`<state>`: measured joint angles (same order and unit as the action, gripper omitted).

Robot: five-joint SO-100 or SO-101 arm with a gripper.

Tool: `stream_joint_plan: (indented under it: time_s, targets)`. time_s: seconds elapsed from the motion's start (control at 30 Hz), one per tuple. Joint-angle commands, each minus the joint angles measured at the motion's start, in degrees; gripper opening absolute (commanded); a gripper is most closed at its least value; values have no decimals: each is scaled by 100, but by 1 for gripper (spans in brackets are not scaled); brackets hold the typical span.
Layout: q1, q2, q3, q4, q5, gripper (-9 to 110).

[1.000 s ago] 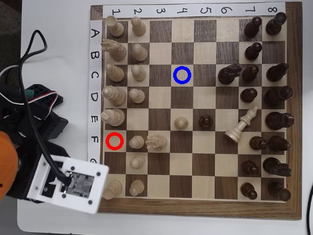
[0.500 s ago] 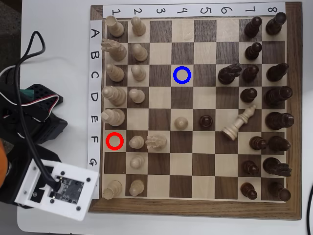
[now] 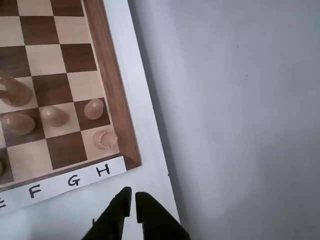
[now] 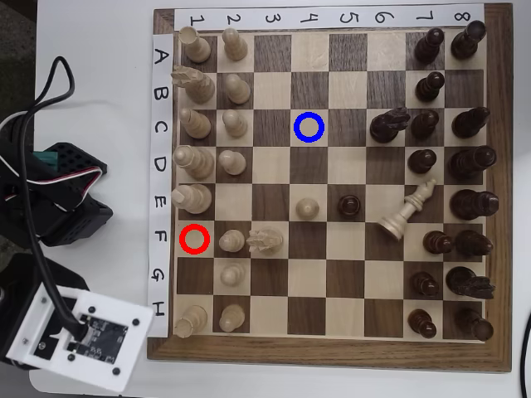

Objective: Move the piece to destination

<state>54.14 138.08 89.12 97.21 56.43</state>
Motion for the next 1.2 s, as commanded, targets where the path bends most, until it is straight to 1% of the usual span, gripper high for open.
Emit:
stream_joint_plan:
  time_s: [0.0,0.57,1.17]
  targets:
    - [53,-9,-281,0,-35,0]
    - [35,35,-369,-88,-35,0]
    - [352,132,-185,-431,-229,1]
